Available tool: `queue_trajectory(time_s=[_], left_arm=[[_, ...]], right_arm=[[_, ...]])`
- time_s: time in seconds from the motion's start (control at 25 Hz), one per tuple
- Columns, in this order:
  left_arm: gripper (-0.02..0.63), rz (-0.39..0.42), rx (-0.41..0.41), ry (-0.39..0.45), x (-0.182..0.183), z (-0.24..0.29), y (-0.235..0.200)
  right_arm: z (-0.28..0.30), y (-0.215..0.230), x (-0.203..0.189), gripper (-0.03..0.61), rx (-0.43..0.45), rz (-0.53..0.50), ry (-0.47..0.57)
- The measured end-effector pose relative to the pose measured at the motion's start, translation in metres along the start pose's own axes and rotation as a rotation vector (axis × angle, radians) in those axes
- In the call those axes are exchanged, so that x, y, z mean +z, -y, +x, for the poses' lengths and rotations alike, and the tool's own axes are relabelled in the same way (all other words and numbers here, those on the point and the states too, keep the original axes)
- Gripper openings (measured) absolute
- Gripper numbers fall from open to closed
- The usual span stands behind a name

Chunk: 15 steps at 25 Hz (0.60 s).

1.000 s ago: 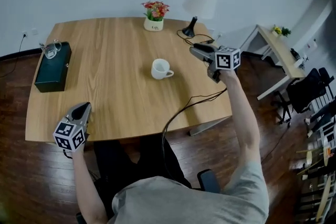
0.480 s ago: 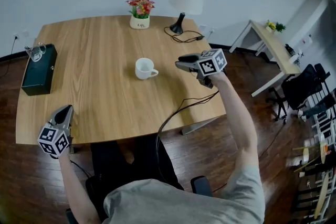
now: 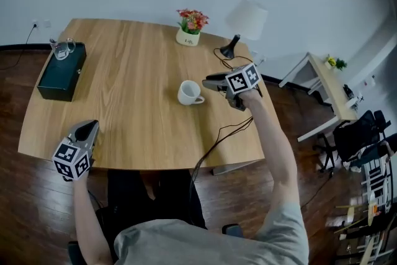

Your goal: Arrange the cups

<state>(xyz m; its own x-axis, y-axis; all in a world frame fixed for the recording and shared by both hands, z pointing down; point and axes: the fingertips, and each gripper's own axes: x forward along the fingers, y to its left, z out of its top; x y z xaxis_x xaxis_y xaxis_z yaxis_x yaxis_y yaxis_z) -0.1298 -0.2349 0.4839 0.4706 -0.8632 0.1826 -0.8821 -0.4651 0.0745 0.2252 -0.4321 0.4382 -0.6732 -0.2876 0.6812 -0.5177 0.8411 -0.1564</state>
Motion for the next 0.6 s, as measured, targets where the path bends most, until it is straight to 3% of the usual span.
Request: queue_trajectory(time_s=[0.6], left_arm=[[0.009, 0.001, 0.001, 0.001, 0.002, 0.002, 0.004]], right_arm=[[0.064, -0.001, -0.028, 0.127, 0.024, -0.075, -0.417]])
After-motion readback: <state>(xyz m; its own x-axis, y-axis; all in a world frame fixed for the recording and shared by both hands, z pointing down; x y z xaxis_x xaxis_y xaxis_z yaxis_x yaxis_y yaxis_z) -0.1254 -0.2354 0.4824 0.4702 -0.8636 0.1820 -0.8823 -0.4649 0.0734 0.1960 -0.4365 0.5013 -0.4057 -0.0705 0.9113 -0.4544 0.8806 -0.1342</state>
